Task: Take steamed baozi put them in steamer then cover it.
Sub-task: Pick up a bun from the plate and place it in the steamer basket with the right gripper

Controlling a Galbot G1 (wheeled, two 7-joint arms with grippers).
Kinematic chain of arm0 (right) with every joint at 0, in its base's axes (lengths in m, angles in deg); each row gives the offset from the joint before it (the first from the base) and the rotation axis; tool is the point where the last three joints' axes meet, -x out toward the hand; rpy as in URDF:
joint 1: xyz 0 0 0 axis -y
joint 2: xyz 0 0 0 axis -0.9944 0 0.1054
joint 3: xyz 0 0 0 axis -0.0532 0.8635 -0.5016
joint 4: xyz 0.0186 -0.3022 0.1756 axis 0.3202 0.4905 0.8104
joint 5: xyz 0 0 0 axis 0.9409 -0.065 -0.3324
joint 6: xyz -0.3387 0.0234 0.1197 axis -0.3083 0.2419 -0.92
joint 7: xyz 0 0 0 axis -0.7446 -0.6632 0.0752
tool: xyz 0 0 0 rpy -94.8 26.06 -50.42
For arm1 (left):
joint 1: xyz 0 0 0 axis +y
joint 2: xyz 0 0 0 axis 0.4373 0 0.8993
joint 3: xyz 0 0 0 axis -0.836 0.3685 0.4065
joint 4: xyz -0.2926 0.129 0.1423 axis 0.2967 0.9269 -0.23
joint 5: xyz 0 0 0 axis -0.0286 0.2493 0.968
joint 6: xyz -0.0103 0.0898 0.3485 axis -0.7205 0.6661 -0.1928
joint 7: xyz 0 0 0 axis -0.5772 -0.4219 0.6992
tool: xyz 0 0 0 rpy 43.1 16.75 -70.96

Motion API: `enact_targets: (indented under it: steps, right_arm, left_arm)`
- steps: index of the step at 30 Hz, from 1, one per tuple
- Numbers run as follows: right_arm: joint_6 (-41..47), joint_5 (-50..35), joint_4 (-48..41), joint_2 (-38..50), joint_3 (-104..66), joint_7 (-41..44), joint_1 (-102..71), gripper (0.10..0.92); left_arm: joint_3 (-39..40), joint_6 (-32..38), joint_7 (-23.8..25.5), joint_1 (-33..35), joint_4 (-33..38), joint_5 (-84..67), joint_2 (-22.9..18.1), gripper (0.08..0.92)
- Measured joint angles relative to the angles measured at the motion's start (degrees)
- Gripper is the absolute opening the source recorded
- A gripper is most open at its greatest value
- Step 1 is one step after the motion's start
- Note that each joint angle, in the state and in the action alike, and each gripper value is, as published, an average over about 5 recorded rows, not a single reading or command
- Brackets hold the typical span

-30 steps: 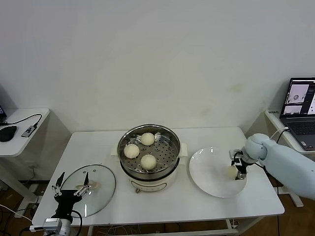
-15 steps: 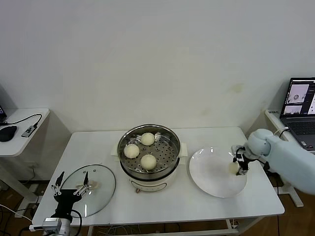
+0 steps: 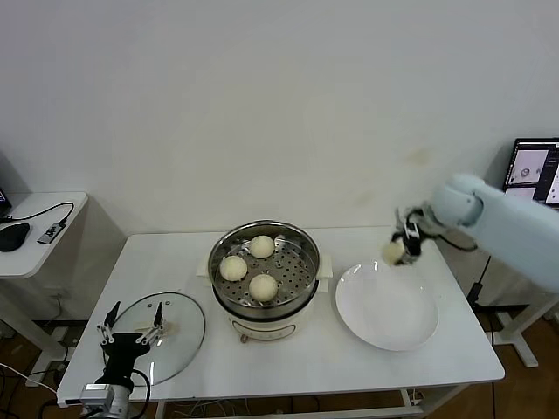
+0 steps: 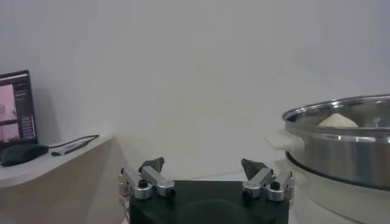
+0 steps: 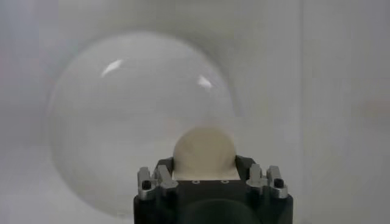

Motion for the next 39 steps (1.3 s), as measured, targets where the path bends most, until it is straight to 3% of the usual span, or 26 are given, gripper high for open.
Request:
enact_targets:
  steps: [18, 39]
  right_arm:
    - [11.7, -22.0, -0.7, -18.9, 8.2, -10.5, 9.0, 0.636]
    - [15.3, -21.7, -7.9, -28.9, 8.9, -14.5, 0.9, 0.636]
  left_arm:
    - [0.0, -0.2, 0.0, -0.6, -0.7, -0.2, -0.1, 0.823]
    - [-1.0, 0.0, 0.0, -0.3, -0.4, -0.9, -0.3, 0.823]
